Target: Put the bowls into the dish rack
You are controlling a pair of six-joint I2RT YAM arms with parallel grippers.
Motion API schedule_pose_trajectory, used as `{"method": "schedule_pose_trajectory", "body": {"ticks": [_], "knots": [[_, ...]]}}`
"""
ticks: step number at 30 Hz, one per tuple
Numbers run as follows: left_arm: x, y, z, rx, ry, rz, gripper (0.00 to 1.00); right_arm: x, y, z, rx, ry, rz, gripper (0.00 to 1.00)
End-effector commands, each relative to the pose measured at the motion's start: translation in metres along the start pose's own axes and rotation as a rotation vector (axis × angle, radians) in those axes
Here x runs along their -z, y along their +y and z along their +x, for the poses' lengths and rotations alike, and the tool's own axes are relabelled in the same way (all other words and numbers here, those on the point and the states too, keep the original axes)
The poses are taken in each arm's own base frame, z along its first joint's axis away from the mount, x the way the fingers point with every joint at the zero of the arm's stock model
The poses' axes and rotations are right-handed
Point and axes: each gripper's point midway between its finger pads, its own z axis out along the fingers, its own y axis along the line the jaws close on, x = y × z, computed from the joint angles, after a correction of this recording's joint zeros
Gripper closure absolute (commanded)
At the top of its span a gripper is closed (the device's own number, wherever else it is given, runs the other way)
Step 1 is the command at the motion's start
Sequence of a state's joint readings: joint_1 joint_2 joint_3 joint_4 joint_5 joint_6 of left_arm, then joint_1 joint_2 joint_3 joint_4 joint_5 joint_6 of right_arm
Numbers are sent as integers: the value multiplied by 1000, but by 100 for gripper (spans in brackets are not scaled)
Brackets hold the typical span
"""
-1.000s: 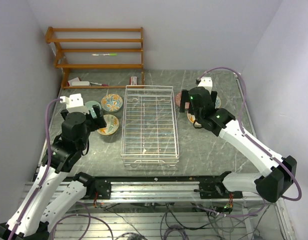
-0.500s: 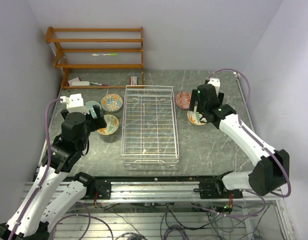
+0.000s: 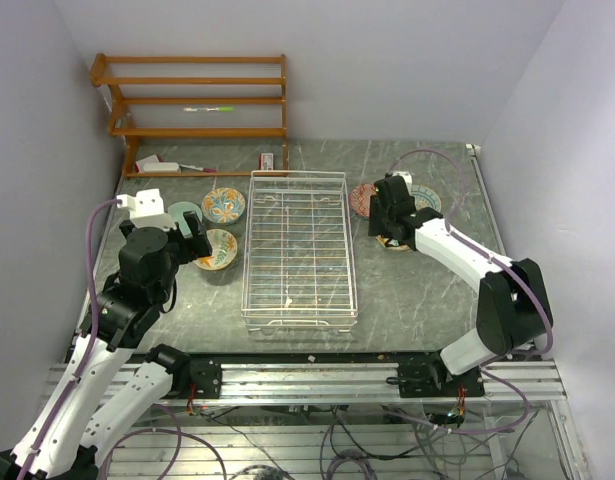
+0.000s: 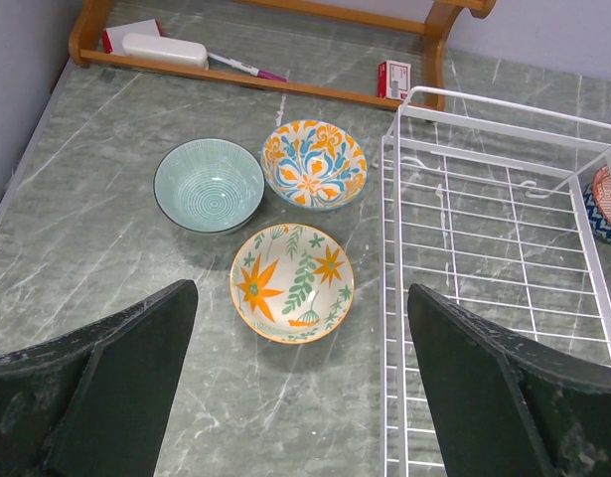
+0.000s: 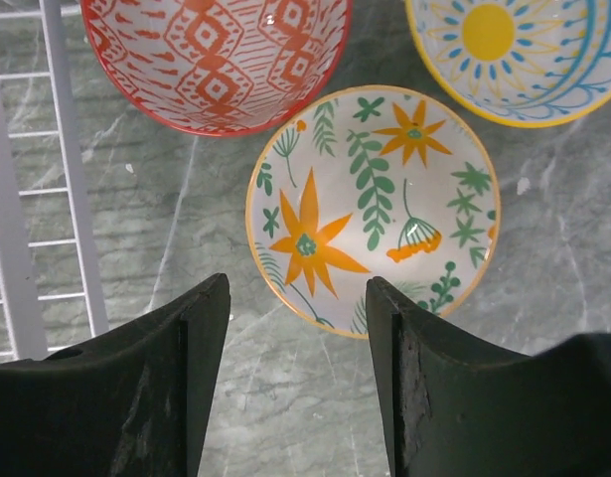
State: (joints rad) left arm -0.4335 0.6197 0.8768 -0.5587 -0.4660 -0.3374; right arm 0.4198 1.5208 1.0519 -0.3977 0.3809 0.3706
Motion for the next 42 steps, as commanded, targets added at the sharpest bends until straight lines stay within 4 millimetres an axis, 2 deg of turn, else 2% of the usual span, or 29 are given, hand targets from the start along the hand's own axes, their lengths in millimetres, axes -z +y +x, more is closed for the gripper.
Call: {"method": "schedule_pose_trajectory", "body": {"ticks": [1, 8, 12, 16, 20, 27, 28, 32, 36, 39, 42], "knots": [[1, -2, -2, 2, -7, 17, 2, -16, 8, 8, 21, 13, -30, 43], [2, 0, -1, -1, -7, 8, 2, -37, 10, 24, 49, 64, -6, 43], [2, 1, -1, -3, -8, 5, 2, -45, 11, 30, 53, 77, -4, 47], [1, 1, 0, -6, -6, 3, 2, -53, 12, 35, 57, 89, 7, 60], [1, 2, 0, -7, -5, 1, 2, -58, 11, 39, 63, 100, 18, 65], [1, 2, 0, -5, -5, 0, 2, -54, 8, 35, 50, 95, 43, 98], [1, 2, 0, -4, -5, 0, 2, -53, 6, 34, 45, 94, 49, 100], [1, 2, -1, 0, -8, 0, 2, -37, 3, 21, 28, 64, 45, 100], [1, 2, 0, 1, -6, 1, 2, -10, 4, 0, 4, 19, 5, 100], [2, 2, -1, 1, -8, 0, 2, 23, 13, -25, -11, -49, -80, 100], [3, 4, -3, 1, -15, -10, 2, 68, 30, -58, 0, -156, -169, 100]]}}
